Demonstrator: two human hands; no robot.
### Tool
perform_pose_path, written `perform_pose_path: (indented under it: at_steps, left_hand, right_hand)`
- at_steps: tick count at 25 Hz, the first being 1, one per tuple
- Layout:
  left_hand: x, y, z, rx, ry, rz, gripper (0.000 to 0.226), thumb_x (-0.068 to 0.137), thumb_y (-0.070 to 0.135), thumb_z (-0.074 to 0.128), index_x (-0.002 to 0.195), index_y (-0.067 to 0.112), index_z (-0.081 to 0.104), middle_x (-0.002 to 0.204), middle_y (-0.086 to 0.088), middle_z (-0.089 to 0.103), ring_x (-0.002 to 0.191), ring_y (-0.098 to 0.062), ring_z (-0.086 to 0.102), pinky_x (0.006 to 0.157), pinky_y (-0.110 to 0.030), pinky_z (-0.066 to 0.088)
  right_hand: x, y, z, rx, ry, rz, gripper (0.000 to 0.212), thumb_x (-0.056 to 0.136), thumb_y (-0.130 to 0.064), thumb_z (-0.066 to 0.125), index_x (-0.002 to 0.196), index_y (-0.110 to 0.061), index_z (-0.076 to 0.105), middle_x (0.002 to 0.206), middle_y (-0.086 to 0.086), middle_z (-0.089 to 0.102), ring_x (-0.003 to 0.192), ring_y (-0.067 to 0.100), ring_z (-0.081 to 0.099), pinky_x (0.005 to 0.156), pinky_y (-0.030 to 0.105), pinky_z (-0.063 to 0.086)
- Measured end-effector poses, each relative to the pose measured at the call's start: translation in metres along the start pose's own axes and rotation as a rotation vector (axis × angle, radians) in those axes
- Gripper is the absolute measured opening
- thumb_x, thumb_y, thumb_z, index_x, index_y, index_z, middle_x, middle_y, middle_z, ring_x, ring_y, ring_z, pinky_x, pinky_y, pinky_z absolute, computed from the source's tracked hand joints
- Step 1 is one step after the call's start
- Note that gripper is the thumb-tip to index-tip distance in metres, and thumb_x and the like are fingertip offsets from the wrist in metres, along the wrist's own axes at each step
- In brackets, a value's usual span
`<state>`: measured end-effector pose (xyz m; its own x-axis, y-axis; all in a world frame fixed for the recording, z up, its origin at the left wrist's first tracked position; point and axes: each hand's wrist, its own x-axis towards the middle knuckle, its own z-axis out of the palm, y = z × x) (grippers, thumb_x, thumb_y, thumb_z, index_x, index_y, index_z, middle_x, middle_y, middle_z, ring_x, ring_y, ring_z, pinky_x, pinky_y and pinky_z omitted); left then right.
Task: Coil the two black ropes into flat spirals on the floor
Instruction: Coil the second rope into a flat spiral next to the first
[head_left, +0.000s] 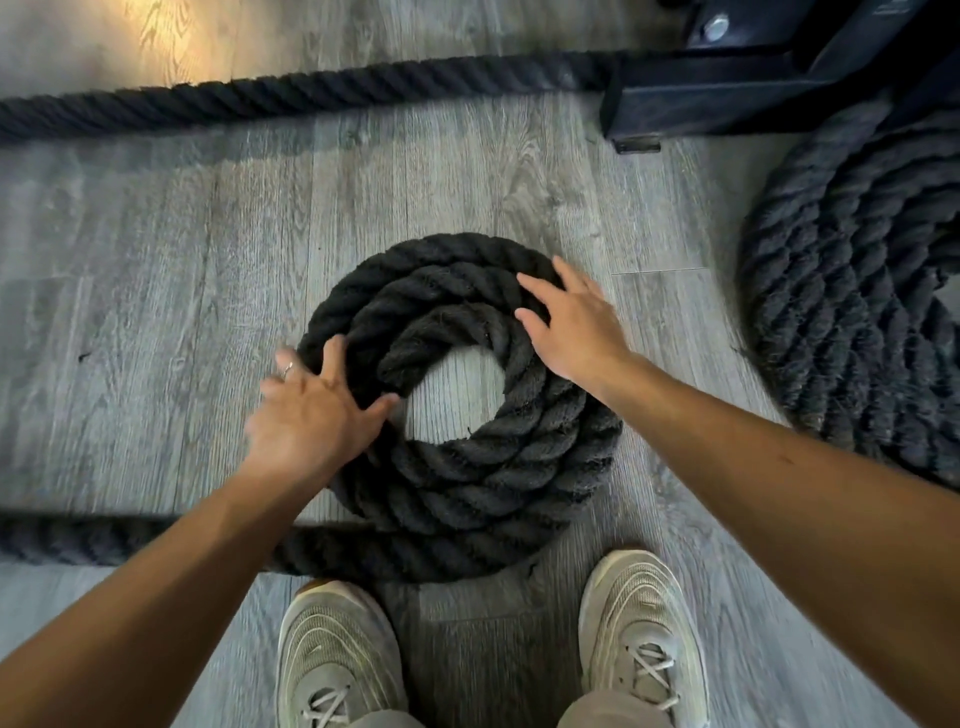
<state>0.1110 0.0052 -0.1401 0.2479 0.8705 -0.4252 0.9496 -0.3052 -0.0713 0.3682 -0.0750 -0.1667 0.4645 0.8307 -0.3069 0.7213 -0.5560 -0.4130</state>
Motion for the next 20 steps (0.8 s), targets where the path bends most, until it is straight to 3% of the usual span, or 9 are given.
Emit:
perform_pose_path:
  at_steps: [3, 6, 9, 13, 15, 17, 19, 20]
  left_hand:
    - [0.042, -0.002, 0.004, 0.056, 0.040, 0.277, 0.079, 0.088, 0.081, 0.023, 0.153, 0.055, -0.015, 0.169, -0.011, -0.006, 0.151, -0.046, 0.011, 0.106, -0.066, 0.039]
    - [0.079, -0.016, 0.026, 0.110, -0.062, 0.473, 0.078, 0.076, 0.089, -0.012, 0.147, 0.060, -0.024, 0.169, 0.004, -0.020, 0.154, -0.043, -0.011, 0.109, -0.074, 0.026]
    - [0.083, -0.022, 0.033, 0.073, -0.061, 0.440, 0.078, 0.075, 0.090, -0.011, 0.145, 0.059, -0.027, 0.169, 0.009, -0.017, 0.153, -0.045, 0.011, 0.102, -0.070, 0.036]
    - [0.052, -0.012, 0.014, -0.004, -0.036, 0.220, 0.083, 0.078, 0.089, 0.005, 0.150, 0.057, -0.021, 0.169, -0.009, -0.016, 0.134, -0.047, 0.046, 0.106, -0.054, 0.041]
    - [0.024, -0.007, 0.011, -0.029, -0.093, 0.106, 0.088, 0.082, 0.086, 0.015, 0.153, 0.049, -0.021, 0.168, -0.016, -0.013, 0.134, -0.047, 0.047, 0.108, -0.051, 0.040]
    - [-0.008, 0.000, 0.022, -0.020, -0.143, 0.054, 0.102, 0.073, 0.093, 0.008, 0.157, 0.040, -0.019, 0.167, -0.022, -0.010, 0.138, -0.049, 0.041, 0.108, -0.050, 0.039]
    - [-0.039, 0.014, 0.032, 0.037, -0.231, 0.072, 0.120, 0.060, 0.097, -0.007, 0.161, 0.031, -0.010, 0.165, -0.029, -0.007, 0.141, -0.051, 0.036, 0.105, -0.048, 0.042]
    - [-0.049, 0.022, 0.030, 0.040, -0.248, 0.056, 0.120, 0.065, 0.097, 0.000, 0.162, 0.026, -0.008, 0.163, -0.031, 0.000, 0.140, -0.049, 0.039, 0.104, -0.046, 0.044]
  right_hand:
    - [-0.058, 0.002, 0.022, 0.019, 0.149, 0.150, 0.063, 0.103, -0.052, 0.042, 0.161, -0.037, 0.020, 0.171, 0.006, -0.003, 0.155, 0.035, 0.000, 0.121, 0.061, 0.005]
    - [-0.132, -0.007, 0.060, 0.164, 0.123, 0.323, 0.080, 0.099, -0.059, 0.043, 0.163, -0.029, 0.004, 0.168, 0.012, -0.016, 0.153, 0.041, -0.004, 0.121, 0.061, 0.008]
    - [-0.152, -0.007, 0.078, 0.251, 0.108, 0.258, 0.082, 0.100, -0.053, 0.045, 0.164, -0.020, 0.006, 0.167, 0.013, -0.022, 0.151, 0.045, -0.001, 0.118, 0.063, 0.022]
    - [-0.109, 0.013, 0.051, 0.230, 0.038, 0.164, 0.078, 0.103, -0.049, 0.044, 0.164, -0.025, 0.000, 0.165, 0.003, -0.030, 0.154, 0.034, -0.014, 0.121, 0.052, 0.018]
    - [-0.073, 0.030, 0.024, 0.100, -0.030, 0.043, 0.074, 0.104, -0.050, 0.042, 0.163, -0.031, 0.000, 0.166, -0.004, -0.029, 0.154, 0.027, -0.018, 0.121, 0.052, 0.015]
    - [-0.034, 0.037, -0.001, -0.012, -0.099, -0.030, 0.069, 0.105, -0.048, 0.042, 0.162, -0.039, 0.006, 0.168, -0.008, -0.022, 0.155, 0.023, -0.016, 0.122, 0.054, 0.012]
    - [-0.005, 0.033, -0.013, 0.017, -0.143, 0.001, 0.063, 0.104, -0.048, 0.044, 0.159, -0.047, 0.014, 0.170, -0.010, -0.013, 0.157, 0.024, -0.008, 0.125, 0.054, 0.011]
    - [0.003, 0.028, -0.015, 0.061, -0.137, 0.041, 0.061, 0.104, -0.048, 0.045, 0.158, -0.049, 0.018, 0.171, -0.009, -0.010, 0.157, 0.025, -0.004, 0.125, 0.052, 0.012]
